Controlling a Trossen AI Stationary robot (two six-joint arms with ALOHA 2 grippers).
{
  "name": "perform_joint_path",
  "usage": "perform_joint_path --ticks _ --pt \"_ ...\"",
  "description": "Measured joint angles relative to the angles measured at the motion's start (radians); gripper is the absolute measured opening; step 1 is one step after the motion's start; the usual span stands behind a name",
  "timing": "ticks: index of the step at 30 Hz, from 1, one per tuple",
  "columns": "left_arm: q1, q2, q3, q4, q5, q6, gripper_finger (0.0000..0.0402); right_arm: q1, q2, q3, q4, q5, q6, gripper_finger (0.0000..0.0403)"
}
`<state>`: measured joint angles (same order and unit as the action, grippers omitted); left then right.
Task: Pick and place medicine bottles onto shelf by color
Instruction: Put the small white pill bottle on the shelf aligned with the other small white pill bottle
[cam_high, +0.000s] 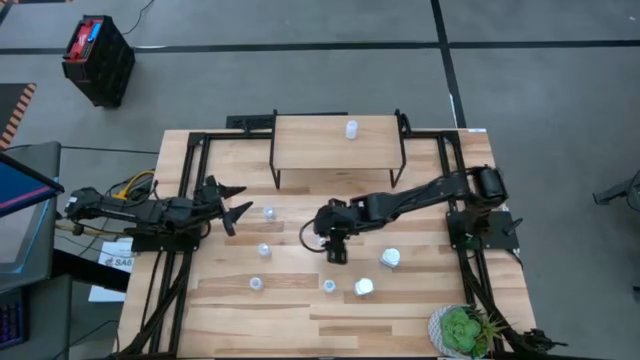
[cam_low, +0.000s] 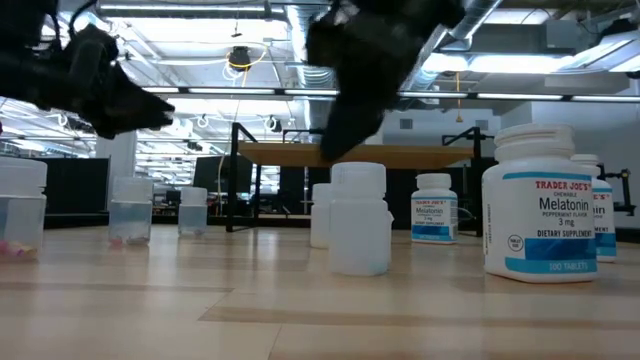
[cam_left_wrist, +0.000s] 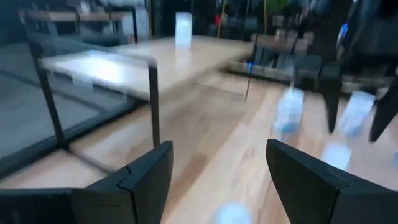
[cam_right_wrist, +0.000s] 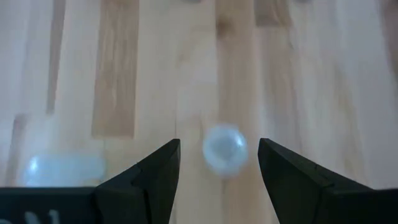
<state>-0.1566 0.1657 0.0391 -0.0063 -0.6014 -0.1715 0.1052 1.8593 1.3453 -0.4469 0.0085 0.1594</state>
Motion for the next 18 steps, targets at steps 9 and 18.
perform_joint_path --ticks 9,18 --pt "0.0 0.004 0.0 -0.001 0.011 0.009 0.0245 -0.01 0.044 0.0 0.011 0.0 0.0 0.0239" --pt "0.0 0.007 0.001 -0.007 0.141 0.102 0.0245 -0.007 0.042 0.001 0.017 0.0 0.0 0.0239"
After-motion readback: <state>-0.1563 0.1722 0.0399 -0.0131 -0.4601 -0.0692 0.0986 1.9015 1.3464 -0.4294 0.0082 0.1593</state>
